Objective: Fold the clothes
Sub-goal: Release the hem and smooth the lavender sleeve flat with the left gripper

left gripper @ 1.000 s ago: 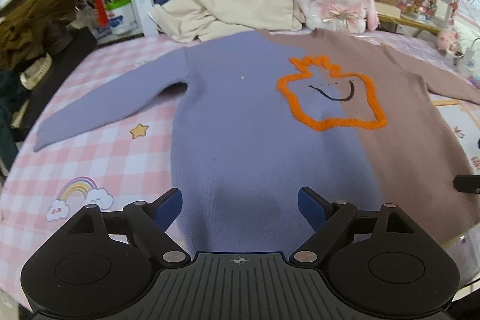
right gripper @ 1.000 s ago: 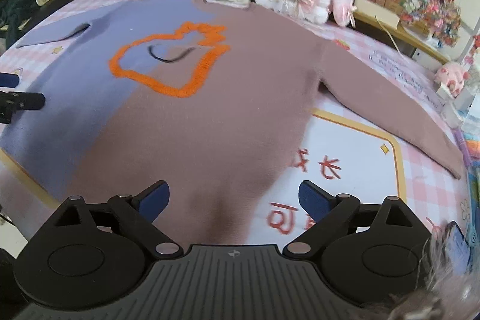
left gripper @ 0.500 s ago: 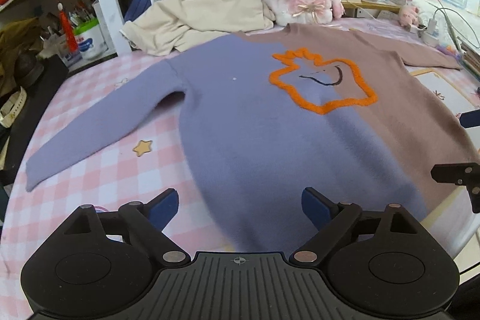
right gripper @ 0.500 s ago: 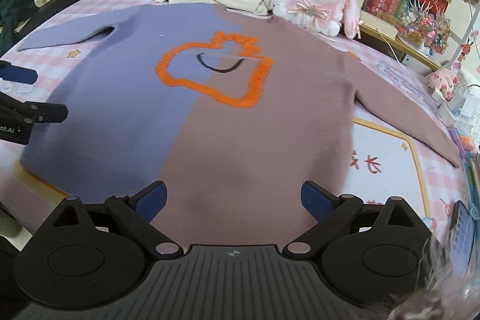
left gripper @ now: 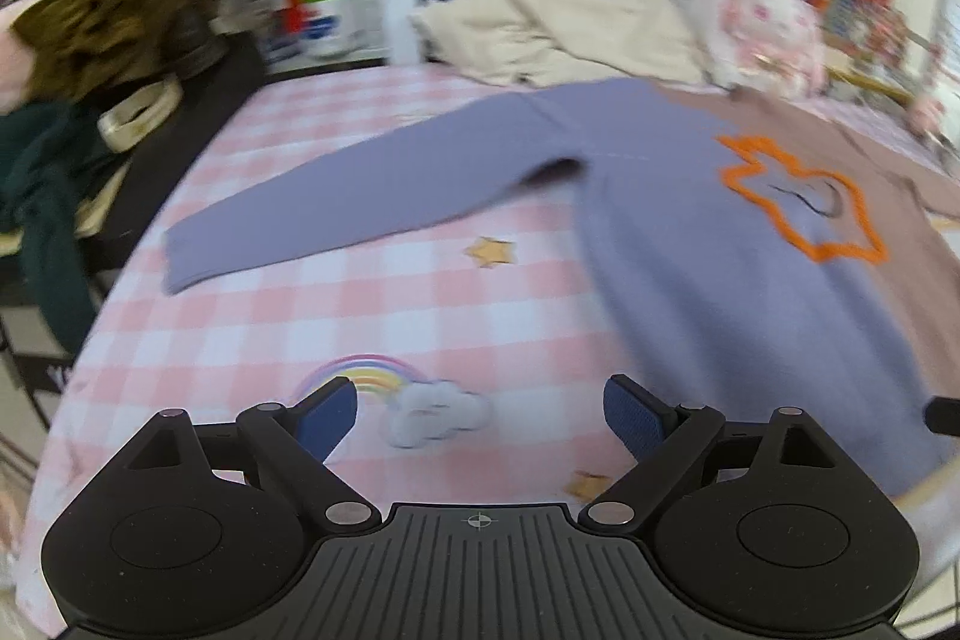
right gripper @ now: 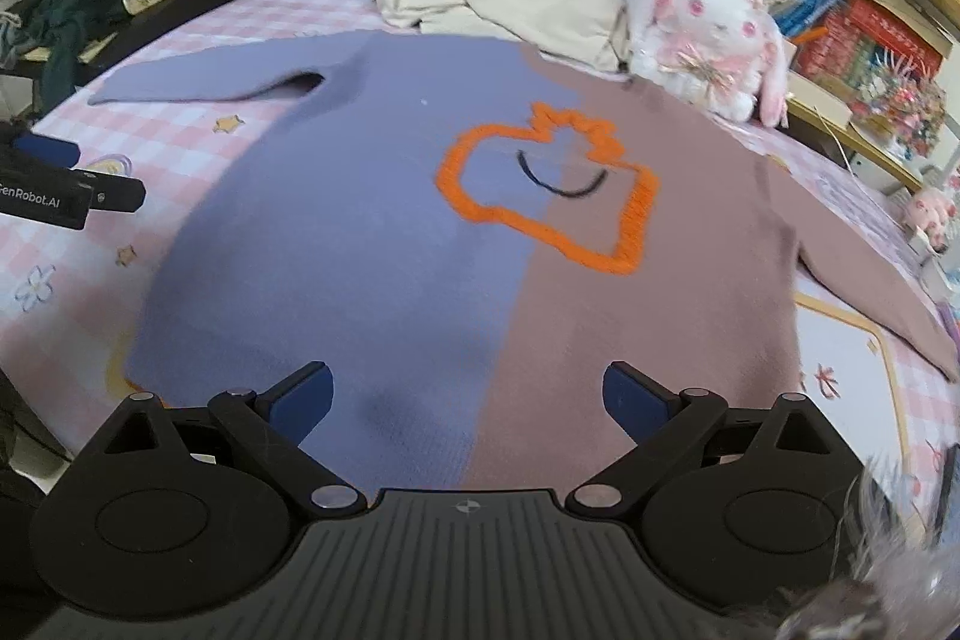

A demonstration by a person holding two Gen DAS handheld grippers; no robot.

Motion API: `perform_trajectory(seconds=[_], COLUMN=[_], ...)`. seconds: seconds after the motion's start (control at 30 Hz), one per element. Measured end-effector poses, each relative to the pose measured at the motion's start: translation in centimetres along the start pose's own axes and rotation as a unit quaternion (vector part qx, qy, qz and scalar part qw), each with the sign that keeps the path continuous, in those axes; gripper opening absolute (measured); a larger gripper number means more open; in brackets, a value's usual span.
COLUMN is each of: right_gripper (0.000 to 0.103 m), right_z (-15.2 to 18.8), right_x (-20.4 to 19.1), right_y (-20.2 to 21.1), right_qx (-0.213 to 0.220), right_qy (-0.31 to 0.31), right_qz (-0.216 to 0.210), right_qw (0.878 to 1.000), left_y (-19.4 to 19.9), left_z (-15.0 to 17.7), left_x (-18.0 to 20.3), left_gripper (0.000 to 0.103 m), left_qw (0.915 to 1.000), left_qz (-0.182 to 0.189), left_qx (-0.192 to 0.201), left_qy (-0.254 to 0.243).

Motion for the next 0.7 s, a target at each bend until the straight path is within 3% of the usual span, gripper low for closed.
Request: perform_trajectory(seconds=[0.27, 0.4, 0.5, 0.7], right_gripper=[0.097, 0.098, 0.099, 0.099], right_z=[-2.4, -2.9, -2.9, -2.7], right_x=[-0.3, -0.4, -0.4, -0.4], right_y=[-0.2, -0.5, -0.6, -0.3], right_qx=[0.034, 0.034, 0.030, 0.028], right_qy=[-0.014, -0.016, -0.017, -0.014], right_qz=[-0.002, -0.001, -0.005, -0.006], right_qw=[0.999, 0.999, 0.999, 1.000], left_y=[0.0, -0.7, -1.2, -2.9], left_z=[-0.9, -1.4, -1.6, -2.6], left_x=[-3.6, -5.3, -7.2, -10.9], left_gripper=[0.092, 0.092, 0.092, 0.090], left_qw=[0.9980, 0.9956, 0.9895, 0.9748], left_qz=[-0.031, -0.022, -0.008, -0.019], left_qx=[0.028, 0.025, 0.034, 0.059], left_qy=[0.046, 0.088, 0.140, 0.214])
Point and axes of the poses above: each gripper's, at about its wrist camera, not at the fingertips, and y roughly against the way its jaws point, x to its right, z to its underside, the point moved 7 cm from there along -y, roughly the way its jaws point, and after that the axes turned 9 degrees about -x, right-handed, at the moved point
